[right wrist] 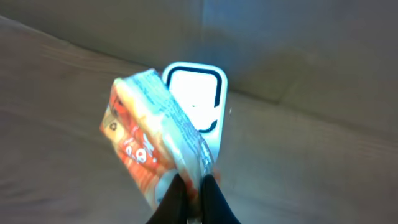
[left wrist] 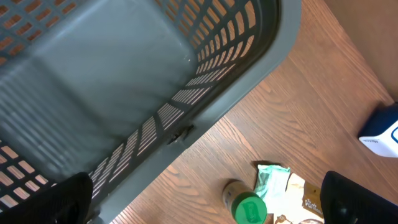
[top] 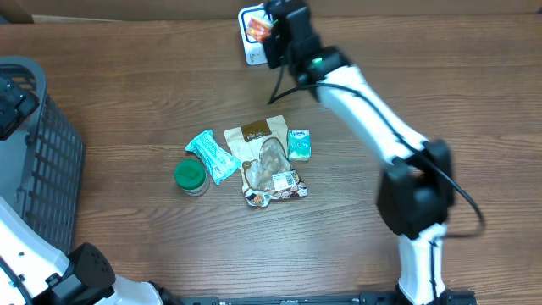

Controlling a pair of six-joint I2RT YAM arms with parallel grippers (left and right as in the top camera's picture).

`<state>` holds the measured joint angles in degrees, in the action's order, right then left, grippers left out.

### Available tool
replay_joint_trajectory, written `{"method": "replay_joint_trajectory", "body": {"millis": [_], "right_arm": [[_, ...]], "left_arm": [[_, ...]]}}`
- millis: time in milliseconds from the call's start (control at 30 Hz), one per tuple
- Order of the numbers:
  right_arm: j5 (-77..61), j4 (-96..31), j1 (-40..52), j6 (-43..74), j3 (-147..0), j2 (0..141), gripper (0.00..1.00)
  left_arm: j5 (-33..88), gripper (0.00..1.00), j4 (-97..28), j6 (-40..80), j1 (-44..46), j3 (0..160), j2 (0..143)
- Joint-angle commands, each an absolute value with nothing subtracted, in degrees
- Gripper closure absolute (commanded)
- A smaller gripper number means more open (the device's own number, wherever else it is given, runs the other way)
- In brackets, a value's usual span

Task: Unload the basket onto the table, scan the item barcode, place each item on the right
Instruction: 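Carry the orange box right and release it on the table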

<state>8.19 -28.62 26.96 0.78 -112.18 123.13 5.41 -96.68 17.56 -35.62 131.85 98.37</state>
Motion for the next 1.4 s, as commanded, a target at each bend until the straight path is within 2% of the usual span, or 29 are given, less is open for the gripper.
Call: {"method": "replay_joint_trajectory", "body": {"millis": [0, 167, 267, 433, 567, 800, 833, 867, 933, 1000, 1167, 1367], "right_arm": [[-0.38, -39.13, 23.40, 9.78, -112.92, 115.20, 0.96], [-0.43, -57.95, 15.73, 15.29, -112.36, 113.80, 0.96], [-0.62, -61.10, 11.09, 16.62, -110.02, 114.06, 0.96], [-1.74, -60.88, 1.72, 22.02, -102.69, 114.13, 0.96], [-8.29, -58.98, -4.80, 22.55, -95.55, 114.13, 0.96], [-13.19, -57.12, -10.04, 22.52, -85.69, 114.13, 0.96], [-13.17, -57.58, -10.15, 22.48, -85.17, 114.13, 0.94], [-13.19, -58.19, -10.15, 22.48, -84.93, 114.13, 0.87], [-13.17, -59.44, -10.13, 22.22, -84.88, 114.13, 0.60], [-13.23, -60.97, -10.02, 22.26, -85.12, 114.10, 0.48], [-14.85, -66.26, -10.04, 18.98, -87.92, 113.14, 0.45], [-23.68, -69.97, -7.66, 12.43, -91.07, 108.49, 0.47]], "left_arm": [[5.76, 0.01, -96.79, 16.71, -35.22, 131.76, 98.24], [5.78, 0.01, -96.79, 16.71, -35.22, 131.76, 98.24], [5.78, 0.00, -96.79, 16.71, -35.22, 131.76, 98.24], [5.78, 0.01, -96.79, 16.71, -35.22, 131.76, 98.24], [5.78, 0.01, -96.79, 16.71, -35.22, 131.76, 98.24], [5.78, 0.00, -96.79, 16.71, -35.22, 131.76, 98.24], [5.78, 0.00, -96.79, 16.71, -35.22, 131.76, 98.24], [5.76, 0.00, -96.79, 16.71, -35.22, 131.76, 98.24], [5.78, 0.01, -96.79, 16.71, -35.22, 131.76, 98.24], [5.76, 0.00, -96.79, 16.71, -35.22, 131.76, 98.24], [5.78, 0.00, -96.79, 16.71, -35.22, 131.76, 98.24], [5.78, 0.00, -96.79, 16.71, -35.22, 131.76, 98.24]]}}
